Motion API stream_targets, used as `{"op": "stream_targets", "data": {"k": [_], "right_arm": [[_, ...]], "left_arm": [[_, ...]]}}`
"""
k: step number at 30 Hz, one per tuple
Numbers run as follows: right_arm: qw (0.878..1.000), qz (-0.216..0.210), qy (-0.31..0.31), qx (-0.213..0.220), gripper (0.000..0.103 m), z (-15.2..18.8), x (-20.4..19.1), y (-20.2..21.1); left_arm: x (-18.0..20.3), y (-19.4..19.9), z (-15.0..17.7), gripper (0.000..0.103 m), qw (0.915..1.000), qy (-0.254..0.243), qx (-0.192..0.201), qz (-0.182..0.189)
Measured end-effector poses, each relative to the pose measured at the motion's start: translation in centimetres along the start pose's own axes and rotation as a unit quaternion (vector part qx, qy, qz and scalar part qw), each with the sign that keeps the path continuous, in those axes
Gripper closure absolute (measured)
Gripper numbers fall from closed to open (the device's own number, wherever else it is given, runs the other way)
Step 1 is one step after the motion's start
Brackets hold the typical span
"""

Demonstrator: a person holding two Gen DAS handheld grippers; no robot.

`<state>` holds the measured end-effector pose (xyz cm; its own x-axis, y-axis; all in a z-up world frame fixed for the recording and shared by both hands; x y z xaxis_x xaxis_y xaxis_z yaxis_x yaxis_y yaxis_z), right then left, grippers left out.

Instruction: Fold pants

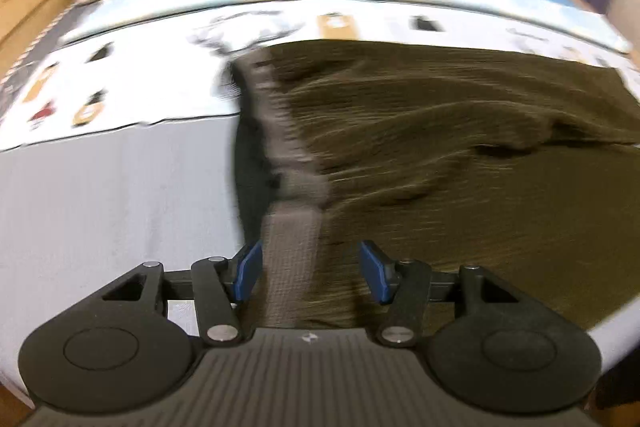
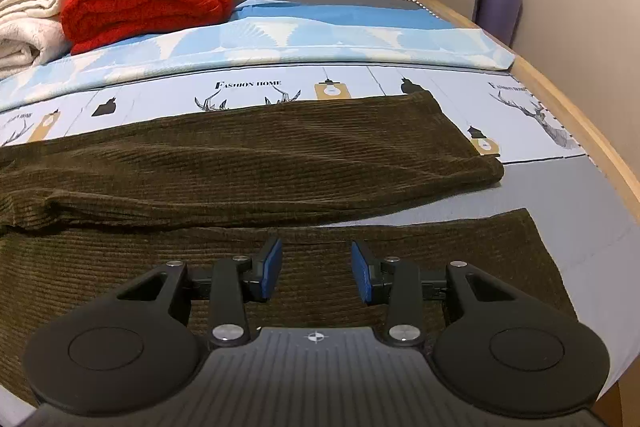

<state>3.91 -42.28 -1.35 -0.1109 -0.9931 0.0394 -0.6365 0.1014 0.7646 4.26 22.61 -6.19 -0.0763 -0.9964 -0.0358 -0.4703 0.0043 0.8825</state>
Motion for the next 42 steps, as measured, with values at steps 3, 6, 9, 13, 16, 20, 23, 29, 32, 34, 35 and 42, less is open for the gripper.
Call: {"op": "stream_targets", "data": {"k": [3, 6, 9, 13, 16, 20, 23, 29, 32, 34, 35, 42], "right_arm": [[1.0, 0.002, 0.004, -0.001, 0.063, 0.0, 0.0, -0.1], [1.0, 0.003, 0.004, -0.001, 0.063, 0.0, 0.0, 0.0], [1.0, 0.002, 0.005, -0.001, 0.063, 0.0, 0.0, 0.0], [1.0, 0.005, 0.002, 0.0, 0.063, 0.0, 0.1, 0.0], [1.0, 0.007, 0.0, 0.001, 0.063, 0.0, 0.2, 0.0], [1.0, 0.003, 0.006, 0.011, 0.063, -0.1, -0.3, 0.2], [1.0, 0.003, 0.017, 0.024, 0.063, -0.3, -0.8, 0.5], [0.999, 0.006, 0.024, 0.032, 0.059, -0.8, -1.0, 0.3], [0.999, 0.007, 0.027, 0.028, 0.059, -0.9, -0.9, -0.1], [0.999, 0.006, 0.028, 0.027, 0.059, -0.9, -0.9, -0.2], [0.999, 0.006, 0.028, 0.027, 0.059, -0.9, -0.9, -0.3], [1.0, 0.007, 0.017, 0.016, 0.059, -1.2, -0.7, -1.0]], "left_arm": [[2.0, -1.7, 1.3, 0.043, 0.9967, -0.049, -0.061, 0.023], [2.0, -4.7, 3.5, 0.048, 0.9841, -0.074, -0.161, -0.013], [1.9, -4.5, 3.0, 0.048, 0.986, -0.062, -0.155, -0.008], [2.4, -3.6, 2.3, 0.048, 0.9898, -0.076, -0.121, -0.012], [2.4, -3.0, 1.7, 0.046, 0.9929, -0.064, -0.1, -0.01], [2.6, -2.3, 0.6, 0.041, 0.9957, -0.047, -0.077, -0.018], [2.9, -2.0, 0.1, 0.035, 0.9964, -0.048, -0.064, -0.027], [0.2, -0.1, -1.1, 0.021, 0.9985, 0.04, -0.028, -0.025], [-0.5, 0.1, -1.3, 0.026, 0.996, 0.08, -0.029, 0.027], [0.0, -0.3, -1.2, 0.04, 0.9959, 0.067, -0.043, 0.044], [0.4, -0.6, -1.0, 0.048, 0.9955, 0.056, -0.055, 0.053], [0.3, -3.9, 1.2, 0.072, 0.9867, 0.032, -0.158, 0.021]]}}
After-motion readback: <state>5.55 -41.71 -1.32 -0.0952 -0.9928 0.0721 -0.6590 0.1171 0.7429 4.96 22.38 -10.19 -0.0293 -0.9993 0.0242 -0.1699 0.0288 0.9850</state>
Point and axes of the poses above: each gripper's, at about its wrist camera, not at the fingertips, and y roughly against the way its jaws point, x to its right, z to its underside, the point moved 5 cm from there along -y, roughly the way its jaws point, and after that the axes turned 5 degrees about -x, right-handed, at the moved point
